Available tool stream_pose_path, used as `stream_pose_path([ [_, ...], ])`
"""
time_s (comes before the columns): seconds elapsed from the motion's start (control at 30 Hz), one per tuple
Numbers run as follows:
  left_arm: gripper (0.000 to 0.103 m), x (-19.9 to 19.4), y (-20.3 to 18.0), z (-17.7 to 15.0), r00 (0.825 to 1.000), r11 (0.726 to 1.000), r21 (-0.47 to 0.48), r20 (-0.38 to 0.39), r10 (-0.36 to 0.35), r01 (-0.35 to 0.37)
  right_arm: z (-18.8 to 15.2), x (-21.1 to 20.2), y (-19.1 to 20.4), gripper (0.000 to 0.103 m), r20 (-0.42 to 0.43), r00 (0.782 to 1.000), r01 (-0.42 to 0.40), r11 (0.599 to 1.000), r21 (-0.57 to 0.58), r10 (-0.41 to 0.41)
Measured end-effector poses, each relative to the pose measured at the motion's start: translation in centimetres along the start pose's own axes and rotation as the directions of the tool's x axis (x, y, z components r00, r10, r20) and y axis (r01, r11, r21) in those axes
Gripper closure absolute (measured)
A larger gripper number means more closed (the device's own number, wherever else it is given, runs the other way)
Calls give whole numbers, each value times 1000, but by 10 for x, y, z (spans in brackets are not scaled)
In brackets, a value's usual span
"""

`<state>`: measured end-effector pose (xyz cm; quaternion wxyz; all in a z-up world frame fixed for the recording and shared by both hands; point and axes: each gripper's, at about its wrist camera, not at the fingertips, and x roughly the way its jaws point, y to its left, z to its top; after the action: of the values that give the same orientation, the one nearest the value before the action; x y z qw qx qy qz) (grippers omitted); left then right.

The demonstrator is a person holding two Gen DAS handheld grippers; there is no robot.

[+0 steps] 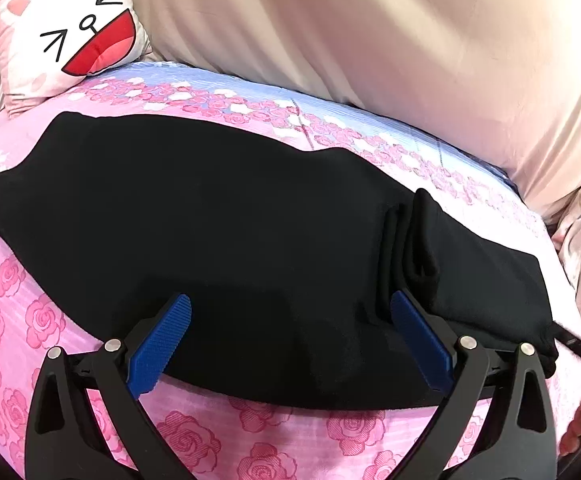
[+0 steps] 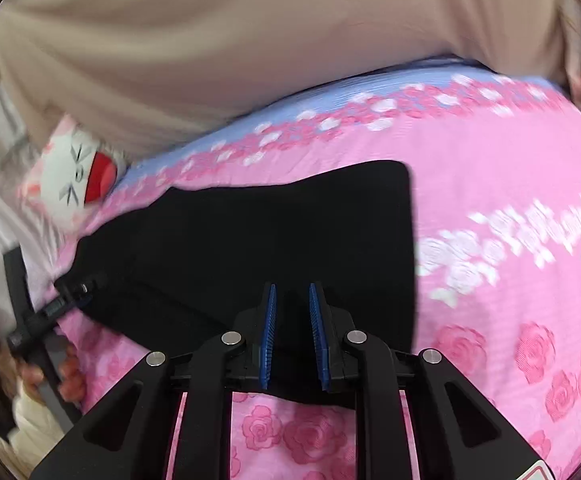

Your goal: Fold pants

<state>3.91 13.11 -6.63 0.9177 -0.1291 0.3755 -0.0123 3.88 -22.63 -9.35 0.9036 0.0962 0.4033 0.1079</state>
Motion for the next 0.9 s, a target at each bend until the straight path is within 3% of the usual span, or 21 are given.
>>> stream_pose_path([
  [0.07, 5, -1, 0, 0, 1000, 1000, 4, 5, -7, 7, 2, 16, 5, 86, -34, 998, 52, 999, -7, -52],
  [0.17, 5, -5, 0, -1, 999, 1000, 4, 20, -28, 28, 18, 10, 31, 83, -3, 1000, -18, 999, -39, 18],
  [0.3, 5, -8, 4, -1, 997, 998, -15, 35, -65, 66, 44, 33, 81, 83, 3, 1000, -18, 988, -152, 19],
  [0.43, 5, -12, 9, -2, 994, 994, -37, 49, -99, 101, 55, 102, 121, 83, -132, 988, -96, 983, -158, 76],
  [0.6, 5, -12, 21, 0, 987, 984, -93, 50, -150, 154, 40, 112, 181, 84, -67, 997, 21, 941, -338, -46],
  [0.7, 5, -9, 30, 3, 983, 975, -129, 36, -177, 181, 44, 113, 184, 89, -81, 996, 4, 948, -318, -31],
  [0.8, 5, -12, 47, 6, 979, 963, -177, 50, -197, 203, 51, 94, 169, 89, -79, 989, -136, 971, -197, 122],
  [0.83, 5, -17, 57, 7, 982, 962, -196, 60, -181, 190, 51, 82, 160, 89, -63, 986, -165, 974, -155, 157],
  [0.9, 5, -31, 82, 9, 991, 968, -218, 72, -113, 126, 49, 58, 145, 88, -10, 990, -141, 981, -134, 141],
])
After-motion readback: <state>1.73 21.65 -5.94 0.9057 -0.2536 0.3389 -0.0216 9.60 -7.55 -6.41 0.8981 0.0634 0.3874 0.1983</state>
